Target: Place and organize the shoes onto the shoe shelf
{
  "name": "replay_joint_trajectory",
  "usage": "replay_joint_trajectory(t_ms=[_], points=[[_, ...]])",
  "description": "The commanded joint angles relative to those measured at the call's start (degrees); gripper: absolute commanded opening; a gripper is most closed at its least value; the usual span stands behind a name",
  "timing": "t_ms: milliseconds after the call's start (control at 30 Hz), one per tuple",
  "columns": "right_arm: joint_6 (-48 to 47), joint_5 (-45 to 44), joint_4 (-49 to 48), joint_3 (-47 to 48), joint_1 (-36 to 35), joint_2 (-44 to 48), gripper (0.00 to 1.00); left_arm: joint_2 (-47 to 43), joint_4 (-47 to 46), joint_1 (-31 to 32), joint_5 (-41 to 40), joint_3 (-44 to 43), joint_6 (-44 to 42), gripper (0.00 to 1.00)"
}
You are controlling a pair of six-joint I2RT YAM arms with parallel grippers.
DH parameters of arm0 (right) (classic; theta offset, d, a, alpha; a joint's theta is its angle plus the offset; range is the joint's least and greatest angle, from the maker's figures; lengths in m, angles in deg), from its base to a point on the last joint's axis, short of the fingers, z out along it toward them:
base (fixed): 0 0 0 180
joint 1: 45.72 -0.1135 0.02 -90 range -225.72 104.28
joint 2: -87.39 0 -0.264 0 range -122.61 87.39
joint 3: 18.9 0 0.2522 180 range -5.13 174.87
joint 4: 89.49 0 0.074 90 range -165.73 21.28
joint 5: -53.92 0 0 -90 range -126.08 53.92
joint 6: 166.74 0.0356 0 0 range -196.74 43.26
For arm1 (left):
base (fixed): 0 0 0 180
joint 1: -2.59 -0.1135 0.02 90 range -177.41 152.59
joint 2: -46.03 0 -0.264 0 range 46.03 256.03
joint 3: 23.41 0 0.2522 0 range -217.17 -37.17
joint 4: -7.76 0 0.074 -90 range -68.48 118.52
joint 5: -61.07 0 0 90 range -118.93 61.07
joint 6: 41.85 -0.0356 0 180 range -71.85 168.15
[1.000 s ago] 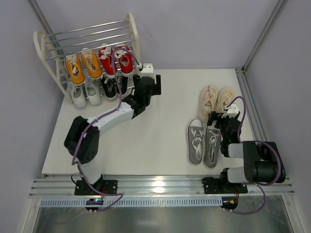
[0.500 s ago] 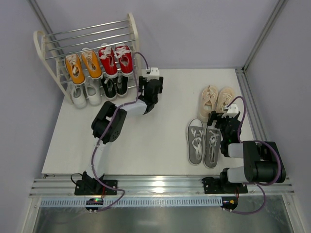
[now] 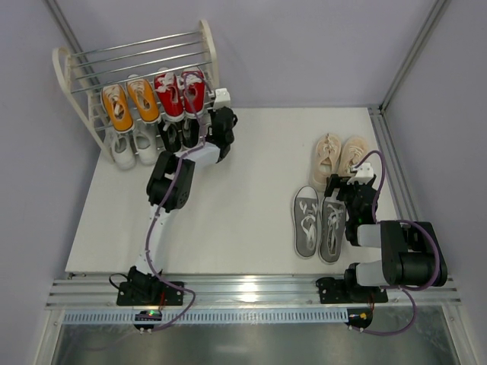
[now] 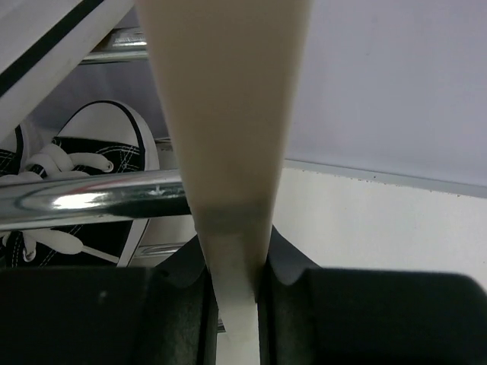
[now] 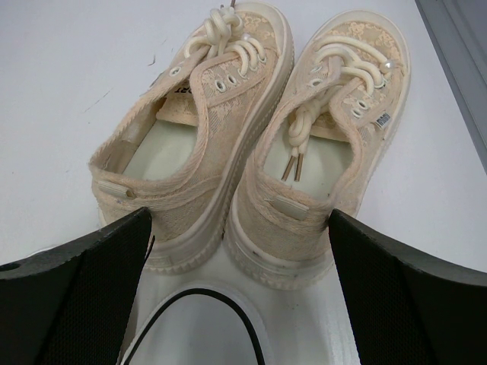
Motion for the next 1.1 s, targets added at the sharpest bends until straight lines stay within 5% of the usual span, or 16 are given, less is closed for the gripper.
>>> replay_joint_trajectory(t_ms=[0,333,600,1067], points=[[0.4,0.1,-4.9,1.0,0.0,0.8,0.97,-1.9,-3.5,-0.2,-1.1,1.0,-1.3,0.0],[0.4,0.1,-4.9,1.0,-0.1,0.8,0.97,-12.7,-13.3,3.9,-3.8,21.4,-1.1,0.0],[0.4,0.1,-4.9,1.0,0.0,0.9,0.97,-17.3,-14.4,7.8,-5.5,28.3,0.6,0.0],[0.4,0.1,-4.9,1.0,-0.1,0.8,0.97,-13.1,-3.8,19.5,-9.5,13.6,2.3,0.0]])
